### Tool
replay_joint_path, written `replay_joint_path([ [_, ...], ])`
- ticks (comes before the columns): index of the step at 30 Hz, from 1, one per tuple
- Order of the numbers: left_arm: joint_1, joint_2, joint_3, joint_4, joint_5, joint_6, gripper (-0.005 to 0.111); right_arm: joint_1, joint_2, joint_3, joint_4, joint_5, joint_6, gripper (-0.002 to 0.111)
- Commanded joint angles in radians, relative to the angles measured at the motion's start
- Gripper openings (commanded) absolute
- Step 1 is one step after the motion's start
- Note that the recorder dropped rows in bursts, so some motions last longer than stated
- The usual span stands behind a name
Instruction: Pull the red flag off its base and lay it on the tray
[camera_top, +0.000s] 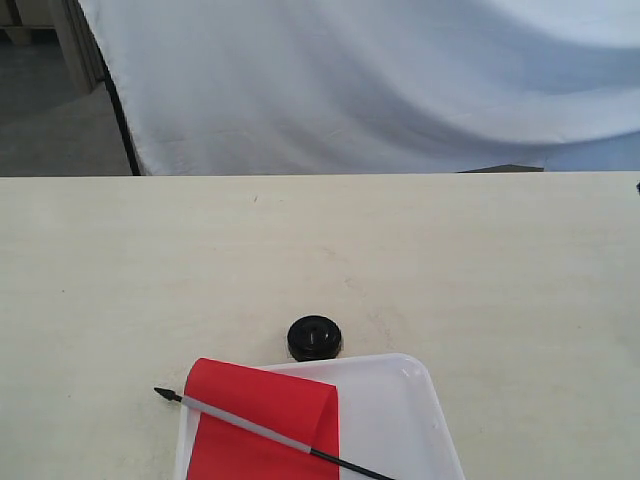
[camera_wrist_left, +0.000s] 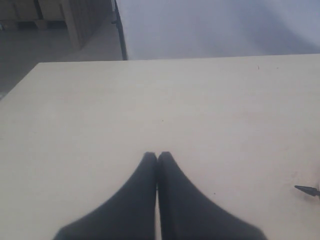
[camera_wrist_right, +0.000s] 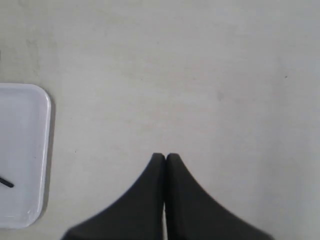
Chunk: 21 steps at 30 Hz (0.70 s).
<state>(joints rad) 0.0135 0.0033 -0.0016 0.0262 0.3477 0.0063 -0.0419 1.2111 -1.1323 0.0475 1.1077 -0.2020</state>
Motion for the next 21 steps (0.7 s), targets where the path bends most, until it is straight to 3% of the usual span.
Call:
replay_joint_path([
  [1,-0.003,-0.003,0.002,0.003,-0.005,-0.006,0.000,0.001,-0.201,-0.006,0.008,0.026,0.004,-0.001],
  [21,-0.003,-0.003,0.002,0.003,-0.005,-0.006,0.000,0.012,-0.972,-0.006,-0.014,0.065,-0.036,-0.001],
])
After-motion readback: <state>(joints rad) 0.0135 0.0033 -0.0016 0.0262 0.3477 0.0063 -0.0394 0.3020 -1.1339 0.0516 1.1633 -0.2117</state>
